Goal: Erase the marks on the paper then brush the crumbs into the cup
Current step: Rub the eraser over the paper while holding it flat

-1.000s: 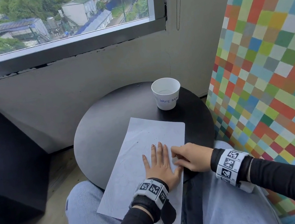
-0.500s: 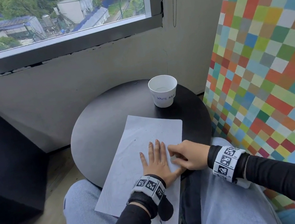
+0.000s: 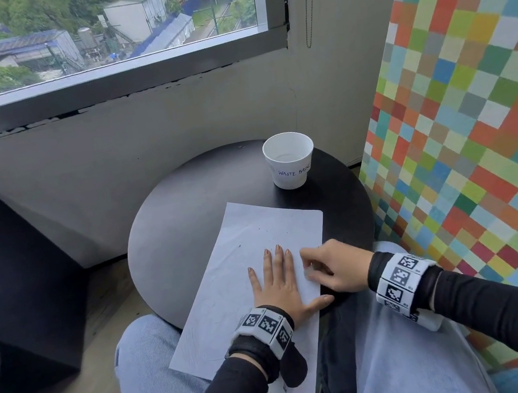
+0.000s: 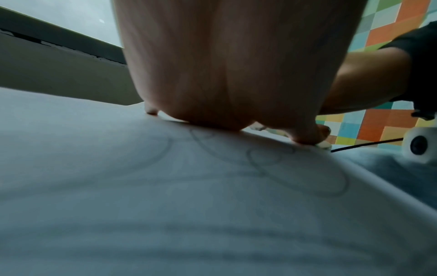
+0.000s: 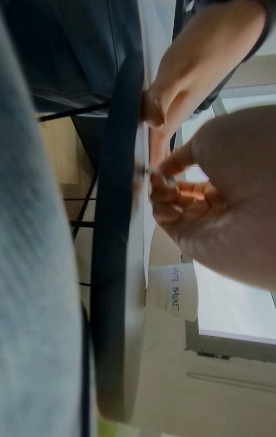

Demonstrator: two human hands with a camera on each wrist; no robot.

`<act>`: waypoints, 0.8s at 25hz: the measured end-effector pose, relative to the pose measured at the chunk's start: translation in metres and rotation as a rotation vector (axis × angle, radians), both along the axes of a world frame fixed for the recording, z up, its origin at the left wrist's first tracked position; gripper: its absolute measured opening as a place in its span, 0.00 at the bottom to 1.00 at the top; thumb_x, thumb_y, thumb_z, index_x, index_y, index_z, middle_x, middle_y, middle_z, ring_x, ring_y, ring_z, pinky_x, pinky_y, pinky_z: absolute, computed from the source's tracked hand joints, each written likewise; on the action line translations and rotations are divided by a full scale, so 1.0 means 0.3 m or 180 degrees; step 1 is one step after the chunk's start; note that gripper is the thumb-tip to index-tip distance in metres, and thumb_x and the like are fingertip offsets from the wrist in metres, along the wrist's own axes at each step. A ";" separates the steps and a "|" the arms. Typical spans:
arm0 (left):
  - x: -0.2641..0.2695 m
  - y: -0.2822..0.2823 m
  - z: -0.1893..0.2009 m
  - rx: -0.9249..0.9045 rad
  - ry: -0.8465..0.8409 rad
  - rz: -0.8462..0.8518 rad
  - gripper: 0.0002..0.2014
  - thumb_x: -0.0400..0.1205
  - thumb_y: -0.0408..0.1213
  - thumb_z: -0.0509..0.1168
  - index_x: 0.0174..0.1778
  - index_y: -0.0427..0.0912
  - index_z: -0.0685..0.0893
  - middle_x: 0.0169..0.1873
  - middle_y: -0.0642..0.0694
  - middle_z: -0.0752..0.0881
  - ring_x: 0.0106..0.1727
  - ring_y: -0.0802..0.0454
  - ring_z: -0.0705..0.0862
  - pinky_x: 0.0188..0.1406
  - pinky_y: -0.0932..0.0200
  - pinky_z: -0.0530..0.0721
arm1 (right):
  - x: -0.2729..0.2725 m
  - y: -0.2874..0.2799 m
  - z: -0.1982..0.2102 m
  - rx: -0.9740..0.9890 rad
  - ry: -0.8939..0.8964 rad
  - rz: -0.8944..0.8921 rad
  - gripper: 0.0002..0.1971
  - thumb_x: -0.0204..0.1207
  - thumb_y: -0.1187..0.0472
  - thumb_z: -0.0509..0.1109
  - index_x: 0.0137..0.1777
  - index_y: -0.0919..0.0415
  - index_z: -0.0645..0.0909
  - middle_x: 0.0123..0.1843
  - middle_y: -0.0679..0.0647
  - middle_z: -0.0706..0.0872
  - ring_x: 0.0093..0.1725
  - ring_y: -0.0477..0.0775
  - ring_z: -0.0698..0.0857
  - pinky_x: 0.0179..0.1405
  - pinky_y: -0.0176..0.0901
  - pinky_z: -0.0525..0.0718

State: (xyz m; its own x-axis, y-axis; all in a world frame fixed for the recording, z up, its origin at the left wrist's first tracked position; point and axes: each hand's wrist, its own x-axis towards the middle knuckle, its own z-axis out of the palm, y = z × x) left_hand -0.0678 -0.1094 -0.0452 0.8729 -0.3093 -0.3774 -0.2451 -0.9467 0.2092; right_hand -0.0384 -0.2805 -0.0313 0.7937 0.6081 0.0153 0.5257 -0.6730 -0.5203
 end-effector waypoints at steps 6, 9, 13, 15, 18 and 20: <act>0.003 0.000 0.003 0.0011 0.0011 0.0003 0.80 0.35 0.83 0.10 0.85 0.41 0.30 0.84 0.45 0.28 0.84 0.44 0.26 0.79 0.29 0.32 | 0.012 -0.011 0.000 -0.0003 -0.0008 -0.0132 0.04 0.77 0.59 0.67 0.45 0.53 0.73 0.27 0.41 0.73 0.26 0.41 0.72 0.34 0.36 0.70; 0.005 0.002 0.003 0.0019 0.0011 -0.0001 0.80 0.35 0.83 0.10 0.85 0.41 0.30 0.84 0.45 0.28 0.84 0.43 0.26 0.79 0.30 0.31 | -0.005 0.002 -0.006 -0.0070 0.0074 0.0227 0.06 0.76 0.58 0.67 0.43 0.50 0.71 0.27 0.40 0.74 0.27 0.39 0.74 0.32 0.29 0.69; 0.002 -0.001 -0.001 0.0053 0.0026 -0.0016 0.78 0.38 0.85 0.13 0.85 0.41 0.29 0.84 0.45 0.27 0.84 0.44 0.26 0.79 0.29 0.31 | 0.010 -0.007 0.000 0.0010 -0.0038 -0.0025 0.04 0.76 0.59 0.66 0.43 0.53 0.72 0.28 0.42 0.76 0.28 0.44 0.73 0.33 0.39 0.73; 0.003 0.001 0.000 0.0064 0.0028 -0.0034 0.77 0.40 0.85 0.15 0.85 0.40 0.30 0.84 0.44 0.27 0.83 0.43 0.26 0.79 0.29 0.31 | -0.010 0.007 -0.006 -0.0083 0.0013 0.0310 0.06 0.76 0.58 0.66 0.42 0.50 0.70 0.30 0.42 0.76 0.29 0.44 0.74 0.33 0.34 0.73; 0.004 -0.005 0.001 0.0039 0.0013 -0.0001 0.79 0.36 0.84 0.11 0.85 0.41 0.30 0.84 0.45 0.28 0.84 0.44 0.26 0.79 0.29 0.32 | 0.010 -0.008 -0.004 0.0006 -0.0034 -0.0053 0.07 0.76 0.58 0.66 0.42 0.50 0.70 0.29 0.44 0.77 0.28 0.44 0.72 0.33 0.37 0.72; 0.001 -0.004 0.001 0.0036 -0.0002 0.0034 0.80 0.35 0.83 0.10 0.85 0.41 0.30 0.84 0.45 0.29 0.84 0.44 0.27 0.79 0.30 0.32 | 0.013 -0.013 0.000 -0.0019 -0.0042 0.0042 0.08 0.76 0.59 0.66 0.41 0.48 0.68 0.29 0.44 0.77 0.27 0.44 0.72 0.32 0.36 0.71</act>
